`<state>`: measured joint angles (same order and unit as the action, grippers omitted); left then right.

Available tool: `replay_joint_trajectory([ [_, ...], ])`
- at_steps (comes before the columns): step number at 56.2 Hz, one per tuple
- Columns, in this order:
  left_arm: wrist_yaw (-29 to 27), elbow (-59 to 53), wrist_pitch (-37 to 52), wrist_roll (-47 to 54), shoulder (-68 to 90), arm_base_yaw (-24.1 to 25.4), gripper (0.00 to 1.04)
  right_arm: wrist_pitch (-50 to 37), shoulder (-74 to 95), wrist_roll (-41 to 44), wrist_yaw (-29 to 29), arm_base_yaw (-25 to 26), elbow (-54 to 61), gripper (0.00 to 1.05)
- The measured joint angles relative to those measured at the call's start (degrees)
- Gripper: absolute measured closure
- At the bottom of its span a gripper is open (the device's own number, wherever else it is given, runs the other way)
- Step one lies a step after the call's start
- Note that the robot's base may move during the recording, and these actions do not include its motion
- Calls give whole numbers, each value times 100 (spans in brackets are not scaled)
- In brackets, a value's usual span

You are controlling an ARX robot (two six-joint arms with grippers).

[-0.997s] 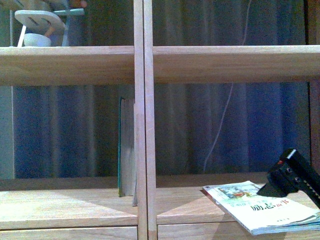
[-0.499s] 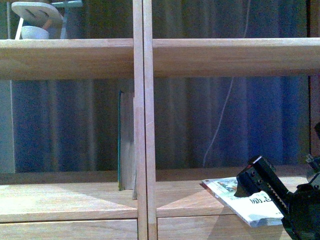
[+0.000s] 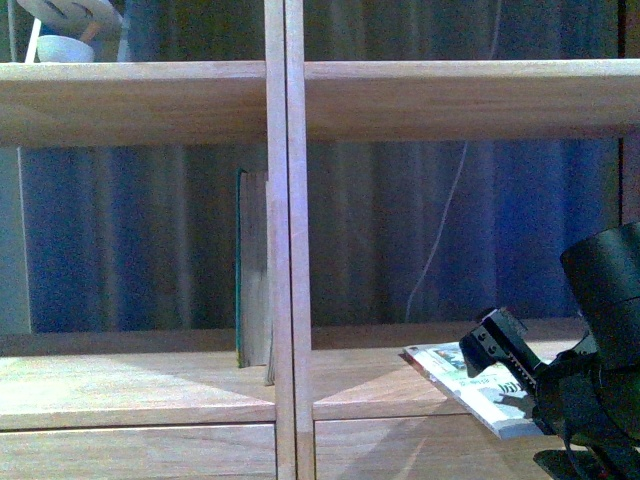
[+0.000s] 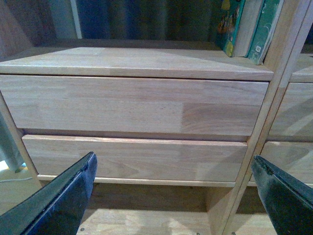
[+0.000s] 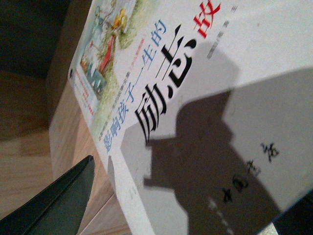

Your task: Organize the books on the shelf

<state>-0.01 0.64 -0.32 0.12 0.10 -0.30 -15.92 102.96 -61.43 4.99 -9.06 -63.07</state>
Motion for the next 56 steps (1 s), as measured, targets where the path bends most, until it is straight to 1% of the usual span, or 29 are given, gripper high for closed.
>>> replay_joint_trajectory([
  [14, 0, 0, 0, 0, 0, 0, 7, 160, 422, 61, 81, 42, -428, 7],
  [16, 2, 0, 0, 0, 0, 0, 7, 186, 444, 72, 105, 42, -476, 10],
  [18, 0, 0, 0, 0, 0, 0, 7, 219, 459, 90, 133, 42, -544, 17],
  [21, 0, 0, 0, 0, 0, 0, 7, 221, 459, 111, 160, 42, -590, 23],
  [23, 0, 0, 0, 2, 0, 0, 7, 219, 459, 127, 186, 48, -621, 30],
  [31, 2, 0, 0, 0, 0, 0, 7, 205, 457, 201, 229, 98, -651, 50],
  [46, 2, 0, 0, 0, 0, 0, 7, 7, 319, 321, 122, 203, -654, 90],
  [50, 0, 0, 0, 0, 0, 0, 7, -74, 227, 382, 52, 214, -623, 96],
  [56, 0, 0, 0, 0, 0, 0, 7, -164, 24, 483, -9, 229, -468, 97],
])
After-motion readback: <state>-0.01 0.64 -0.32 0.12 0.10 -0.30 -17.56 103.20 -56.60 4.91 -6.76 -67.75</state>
